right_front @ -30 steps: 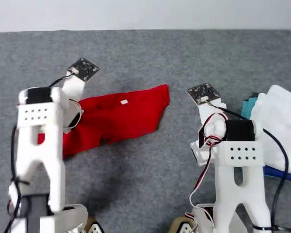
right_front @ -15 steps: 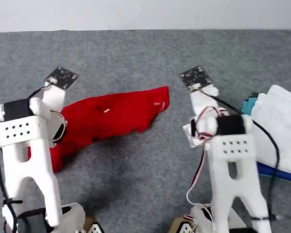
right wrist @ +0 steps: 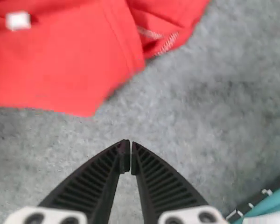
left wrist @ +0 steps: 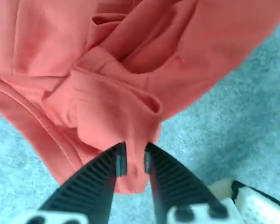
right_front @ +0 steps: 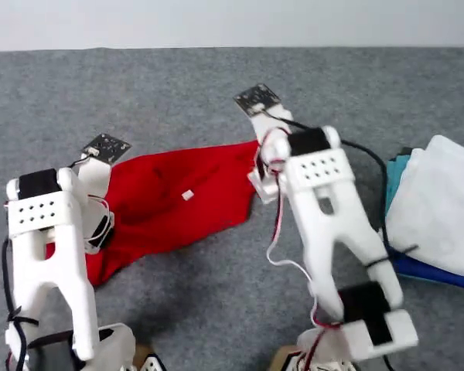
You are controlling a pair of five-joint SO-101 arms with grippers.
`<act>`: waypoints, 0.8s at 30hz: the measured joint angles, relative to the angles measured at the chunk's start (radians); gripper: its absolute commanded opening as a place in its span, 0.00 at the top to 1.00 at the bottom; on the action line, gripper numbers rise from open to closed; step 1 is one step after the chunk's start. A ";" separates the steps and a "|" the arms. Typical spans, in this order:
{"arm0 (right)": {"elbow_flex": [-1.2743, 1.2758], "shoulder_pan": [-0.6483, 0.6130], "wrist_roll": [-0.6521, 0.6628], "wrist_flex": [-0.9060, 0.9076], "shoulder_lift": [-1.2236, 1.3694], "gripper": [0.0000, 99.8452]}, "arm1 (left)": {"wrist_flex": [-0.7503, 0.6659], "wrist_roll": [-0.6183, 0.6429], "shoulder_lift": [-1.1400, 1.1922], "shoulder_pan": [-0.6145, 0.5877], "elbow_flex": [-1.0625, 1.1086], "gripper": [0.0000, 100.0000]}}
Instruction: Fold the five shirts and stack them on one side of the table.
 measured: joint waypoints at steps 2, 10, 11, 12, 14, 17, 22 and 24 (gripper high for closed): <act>-0.083 -0.021 0.000 0.034 0.064 0.99 | -0.023 0.000 0.000 0.000 0.003 0.98; -0.278 -0.032 0.000 0.091 0.236 0.98 | -0.038 -0.005 -0.003 -0.015 0.003 1.00; -0.290 -0.032 0.000 0.091 0.249 0.96 | -0.041 -0.005 -0.003 -0.031 0.003 1.00; -0.307 -0.034 -0.002 0.091 0.264 0.93 | -0.043 -0.003 -0.003 -0.048 0.003 1.00; -0.330 -0.035 -0.017 0.091 0.293 0.85 | -0.044 -0.005 -0.003 -0.086 0.003 1.00; -0.368 -0.037 -0.075 0.091 0.351 0.72 | -0.044 0.000 -0.003 -0.135 0.003 1.00; -0.451 -0.084 -0.110 0.091 0.459 0.66 | -0.049 -0.005 -0.003 -0.149 0.003 1.00; -0.496 -0.118 -0.110 0.091 0.512 0.66 | -0.061 -0.002 -0.003 -0.150 0.003 1.00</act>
